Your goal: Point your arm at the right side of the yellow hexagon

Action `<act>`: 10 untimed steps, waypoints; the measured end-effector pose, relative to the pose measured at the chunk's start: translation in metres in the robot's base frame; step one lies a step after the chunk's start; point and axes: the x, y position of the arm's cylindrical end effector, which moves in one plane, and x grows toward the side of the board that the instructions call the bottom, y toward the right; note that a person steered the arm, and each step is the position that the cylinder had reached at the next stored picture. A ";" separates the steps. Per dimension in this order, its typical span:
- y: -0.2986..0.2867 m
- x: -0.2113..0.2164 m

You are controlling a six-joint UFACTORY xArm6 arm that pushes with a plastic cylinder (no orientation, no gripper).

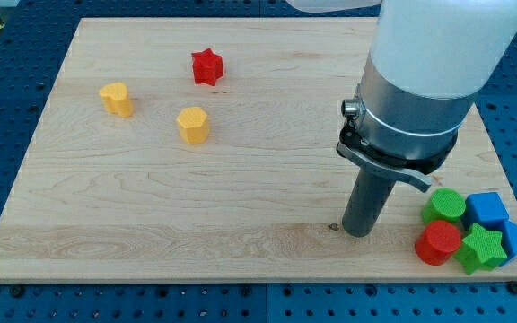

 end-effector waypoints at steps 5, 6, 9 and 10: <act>-0.062 -0.063; -0.070 -0.083; -0.089 -0.128; -0.103 -0.136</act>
